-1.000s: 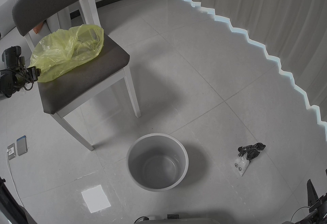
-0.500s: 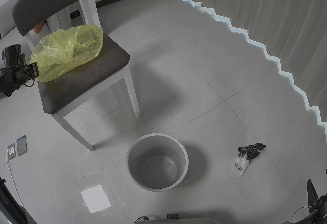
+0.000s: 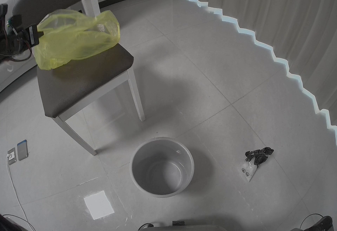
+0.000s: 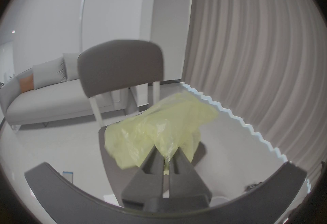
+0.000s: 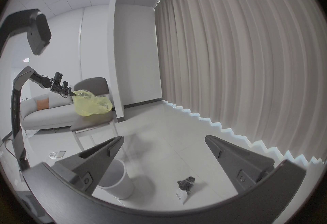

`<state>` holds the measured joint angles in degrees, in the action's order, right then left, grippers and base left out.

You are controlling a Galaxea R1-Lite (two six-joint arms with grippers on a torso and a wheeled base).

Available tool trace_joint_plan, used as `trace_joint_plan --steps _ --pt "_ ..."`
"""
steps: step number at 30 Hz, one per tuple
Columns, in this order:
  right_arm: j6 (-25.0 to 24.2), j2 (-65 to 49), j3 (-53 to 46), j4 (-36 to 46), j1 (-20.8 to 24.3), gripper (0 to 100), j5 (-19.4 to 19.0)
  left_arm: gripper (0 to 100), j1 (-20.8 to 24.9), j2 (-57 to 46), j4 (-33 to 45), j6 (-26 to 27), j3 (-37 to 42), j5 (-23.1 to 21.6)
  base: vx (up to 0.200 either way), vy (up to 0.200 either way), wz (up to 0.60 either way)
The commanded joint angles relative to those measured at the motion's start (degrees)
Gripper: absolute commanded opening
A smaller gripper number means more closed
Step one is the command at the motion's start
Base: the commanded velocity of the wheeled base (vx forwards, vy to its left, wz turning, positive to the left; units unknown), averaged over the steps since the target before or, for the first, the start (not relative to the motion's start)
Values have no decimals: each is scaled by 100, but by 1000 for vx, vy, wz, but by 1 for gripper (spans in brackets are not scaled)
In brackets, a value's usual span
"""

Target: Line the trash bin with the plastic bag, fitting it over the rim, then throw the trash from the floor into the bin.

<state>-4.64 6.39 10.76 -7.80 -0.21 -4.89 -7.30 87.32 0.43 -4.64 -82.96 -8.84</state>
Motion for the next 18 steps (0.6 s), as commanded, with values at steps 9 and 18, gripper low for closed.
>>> trace_joint_plan --steps 9,18 --pt "-45 3879 2606 -652 258 100 -1014 0 2778 -1965 3121 851 -2154 -65 0 0 0" --pt "-37 5136 3573 -679 988 100 -970 0 4123 -2026 3376 1379 -1838 -57 0 0 0"
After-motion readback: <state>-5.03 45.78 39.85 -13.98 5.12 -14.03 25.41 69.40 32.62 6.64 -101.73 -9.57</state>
